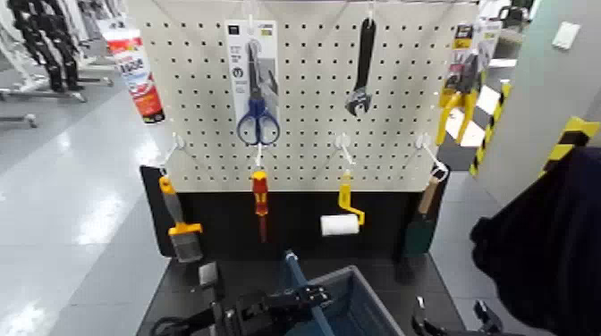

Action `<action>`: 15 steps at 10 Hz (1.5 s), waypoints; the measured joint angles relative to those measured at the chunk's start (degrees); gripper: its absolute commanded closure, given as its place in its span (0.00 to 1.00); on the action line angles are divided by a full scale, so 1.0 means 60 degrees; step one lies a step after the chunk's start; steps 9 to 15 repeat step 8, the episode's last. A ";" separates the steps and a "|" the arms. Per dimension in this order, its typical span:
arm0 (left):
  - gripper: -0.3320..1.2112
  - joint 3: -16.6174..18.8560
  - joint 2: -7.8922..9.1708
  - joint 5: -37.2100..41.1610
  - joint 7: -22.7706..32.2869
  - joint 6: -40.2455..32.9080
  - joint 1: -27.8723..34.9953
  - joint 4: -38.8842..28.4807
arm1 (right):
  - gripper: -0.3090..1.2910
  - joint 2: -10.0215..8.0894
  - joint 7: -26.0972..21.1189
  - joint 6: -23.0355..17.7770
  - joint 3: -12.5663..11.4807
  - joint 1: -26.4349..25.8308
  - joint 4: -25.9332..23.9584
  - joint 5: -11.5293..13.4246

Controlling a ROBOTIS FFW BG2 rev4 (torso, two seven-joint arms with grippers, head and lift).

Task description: Grasp the handle of the crate.

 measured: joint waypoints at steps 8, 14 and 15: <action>0.98 -0.0005 0.0096 0.0105 0.0137 0.0070 0.0058 -0.0160 | 0.28 -0.0028 -0.0022 0.0073 -0.0002 -0.0033 -0.0030 0.0148; 0.98 -0.0005 0.0096 0.0105 0.0137 0.0070 0.0058 -0.0160 | 0.28 -0.0028 -0.0022 0.0073 -0.0002 -0.0033 -0.0030 0.0148; 0.98 -0.0005 0.0096 0.0105 0.0137 0.0070 0.0058 -0.0160 | 0.28 -0.0028 -0.0022 0.0073 -0.0002 -0.0033 -0.0030 0.0148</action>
